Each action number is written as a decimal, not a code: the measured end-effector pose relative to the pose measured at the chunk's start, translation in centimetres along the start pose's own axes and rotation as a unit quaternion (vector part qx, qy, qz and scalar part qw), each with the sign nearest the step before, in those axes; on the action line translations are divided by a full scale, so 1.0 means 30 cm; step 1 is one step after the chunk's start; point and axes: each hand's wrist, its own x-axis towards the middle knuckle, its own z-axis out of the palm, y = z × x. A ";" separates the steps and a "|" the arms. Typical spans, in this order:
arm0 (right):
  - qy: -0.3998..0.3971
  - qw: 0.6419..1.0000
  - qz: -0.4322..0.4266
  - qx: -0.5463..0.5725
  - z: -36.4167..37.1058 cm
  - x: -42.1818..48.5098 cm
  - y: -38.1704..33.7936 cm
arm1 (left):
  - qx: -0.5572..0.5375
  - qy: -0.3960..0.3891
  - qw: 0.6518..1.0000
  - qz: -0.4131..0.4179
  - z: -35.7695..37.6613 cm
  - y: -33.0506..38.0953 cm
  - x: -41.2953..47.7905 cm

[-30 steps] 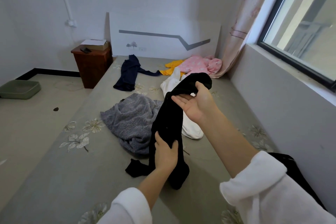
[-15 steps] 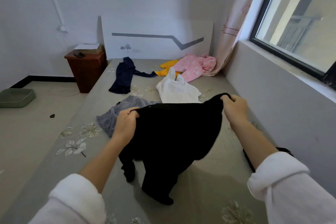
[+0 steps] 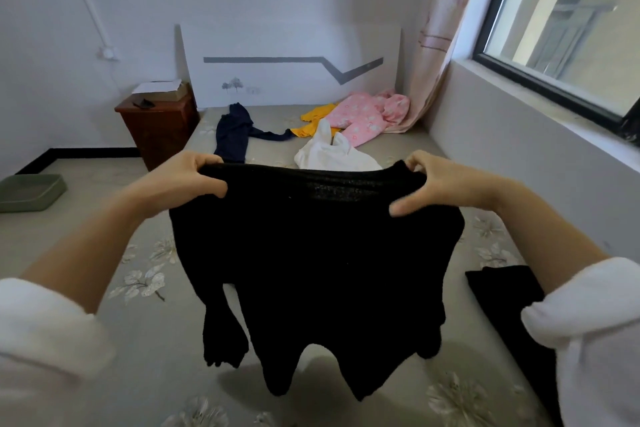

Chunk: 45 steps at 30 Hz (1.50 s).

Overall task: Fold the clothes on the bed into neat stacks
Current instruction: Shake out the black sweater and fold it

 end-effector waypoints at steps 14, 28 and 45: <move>0.191 0.946 0.250 -0.076 0.065 0.157 0.170 | 0.406 0.123 0.892 -0.155 0.091 -0.120 0.141; 0.475 0.842 0.050 0.251 0.012 -0.016 0.254 | -0.227 0.295 0.928 0.030 0.337 0.053 0.154; 0.048 0.983 0.179 -0.002 0.621 -0.396 0.948 | 0.012 0.062 0.965 -0.256 1.194 -0.575 -0.345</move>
